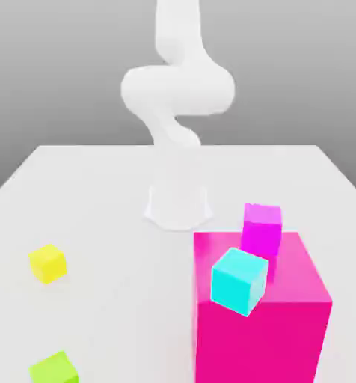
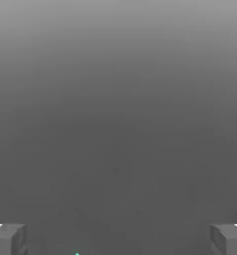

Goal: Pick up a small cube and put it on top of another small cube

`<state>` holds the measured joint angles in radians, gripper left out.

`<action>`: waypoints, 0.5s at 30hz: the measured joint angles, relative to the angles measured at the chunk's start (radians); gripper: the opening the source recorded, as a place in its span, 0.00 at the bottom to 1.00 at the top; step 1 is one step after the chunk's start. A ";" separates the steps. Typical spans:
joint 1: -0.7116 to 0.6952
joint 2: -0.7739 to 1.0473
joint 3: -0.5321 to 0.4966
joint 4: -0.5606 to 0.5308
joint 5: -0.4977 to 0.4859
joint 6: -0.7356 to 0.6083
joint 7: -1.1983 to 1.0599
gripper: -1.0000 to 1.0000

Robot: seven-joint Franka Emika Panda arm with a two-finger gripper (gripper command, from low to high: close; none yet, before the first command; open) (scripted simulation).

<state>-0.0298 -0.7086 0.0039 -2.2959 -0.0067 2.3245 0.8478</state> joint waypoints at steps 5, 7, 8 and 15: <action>-0.060 0.187 0.006 0.008 -0.013 0.052 0.098 0.50; -0.078 0.260 0.003 0.011 -0.021 0.071 0.138 0.50; -0.088 0.296 0.003 0.013 -0.023 0.081 0.157 0.50; -0.144 0.550 -0.015 0.024 -0.037 0.150 0.287 0.50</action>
<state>-0.1743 -0.1584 -0.0115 -2.2721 -0.0432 2.4749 1.1346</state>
